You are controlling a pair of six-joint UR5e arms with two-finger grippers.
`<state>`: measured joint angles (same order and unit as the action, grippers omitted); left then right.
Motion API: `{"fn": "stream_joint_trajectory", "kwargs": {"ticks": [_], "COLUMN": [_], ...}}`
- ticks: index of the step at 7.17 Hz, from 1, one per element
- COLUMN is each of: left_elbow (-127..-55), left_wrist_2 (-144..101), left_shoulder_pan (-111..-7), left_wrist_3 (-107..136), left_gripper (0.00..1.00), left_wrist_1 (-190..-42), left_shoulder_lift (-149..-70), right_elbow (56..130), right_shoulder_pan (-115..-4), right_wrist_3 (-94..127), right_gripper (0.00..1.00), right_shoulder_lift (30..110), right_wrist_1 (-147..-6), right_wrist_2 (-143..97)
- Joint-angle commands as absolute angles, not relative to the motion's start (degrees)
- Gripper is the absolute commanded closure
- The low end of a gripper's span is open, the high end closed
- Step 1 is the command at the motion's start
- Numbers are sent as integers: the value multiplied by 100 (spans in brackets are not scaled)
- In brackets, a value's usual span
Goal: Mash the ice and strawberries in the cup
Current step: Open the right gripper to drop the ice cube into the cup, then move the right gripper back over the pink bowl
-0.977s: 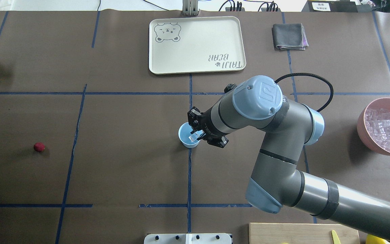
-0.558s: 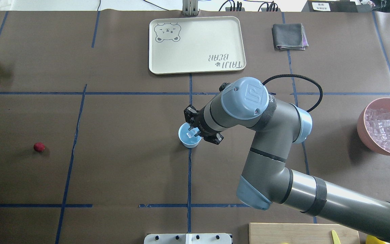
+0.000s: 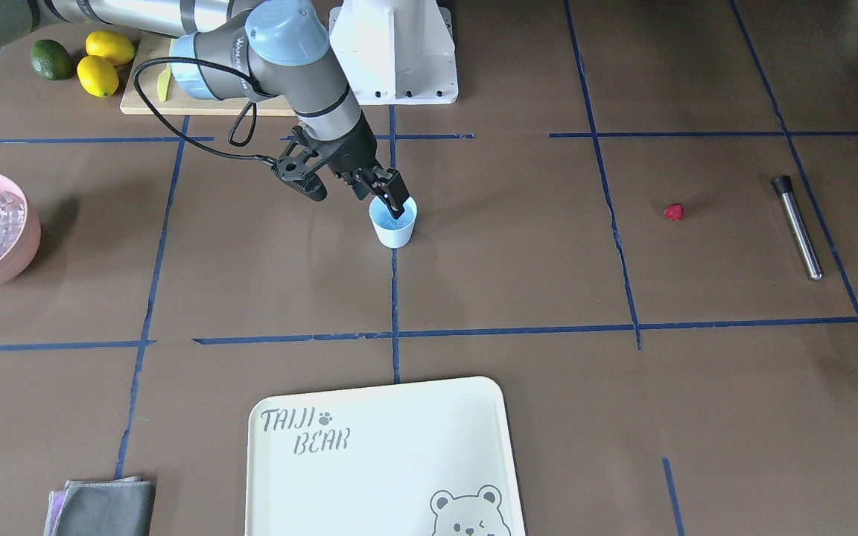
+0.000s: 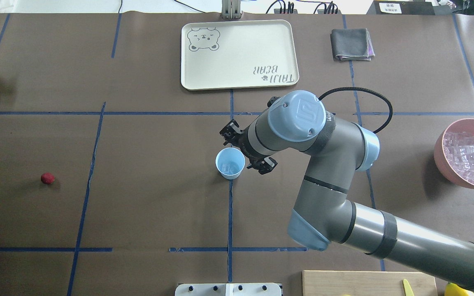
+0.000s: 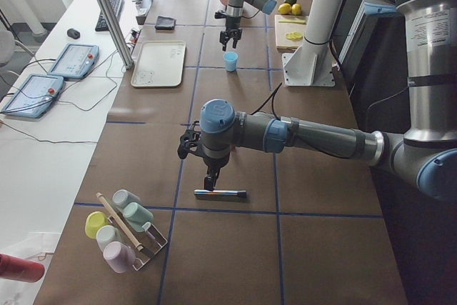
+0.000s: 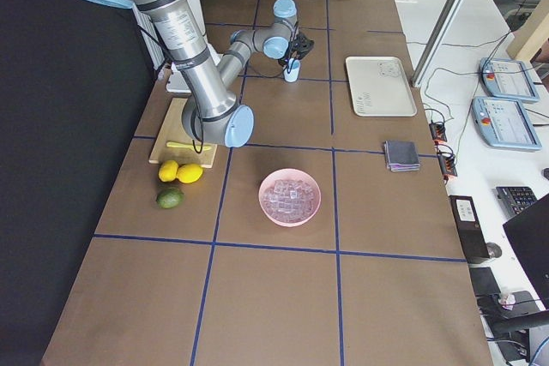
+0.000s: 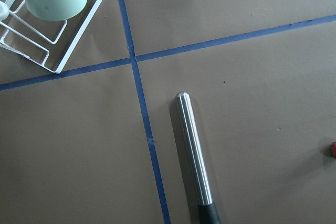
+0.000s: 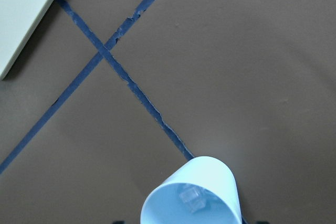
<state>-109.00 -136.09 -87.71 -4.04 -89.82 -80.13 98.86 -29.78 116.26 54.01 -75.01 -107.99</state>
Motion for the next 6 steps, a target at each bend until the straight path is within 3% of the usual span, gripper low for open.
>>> {"fn": "stream_joint_trajectory", "kwargs": {"ticks": [1, 3, 6], "left_elbow": [-10898, -10890, -10898], "left_wrist_2": [-13614, -13614, -13614], "left_shoulder_pan": [-8771, -8771, -8771], "left_wrist_3": [-404, -404, -404], "left_gripper": [0, 0, 0], "left_wrist_1": [-8982, -8982, -8974], "left_shoulder_lift": [-7981, -7963, -7972], "right_elbow": [10771, 11258, 11338], "right_shoulder_pan": [-3705, -4399, -5603], "right_wrist_3": [10495, 8578, 4839], "right_gripper": [0, 0, 0], "right_shoulder_lift": [6235, 7352, 8925], "right_wrist_1": [-7725, -7726, -7655], "right_wrist_2": [-11493, -12064, -12498]}}
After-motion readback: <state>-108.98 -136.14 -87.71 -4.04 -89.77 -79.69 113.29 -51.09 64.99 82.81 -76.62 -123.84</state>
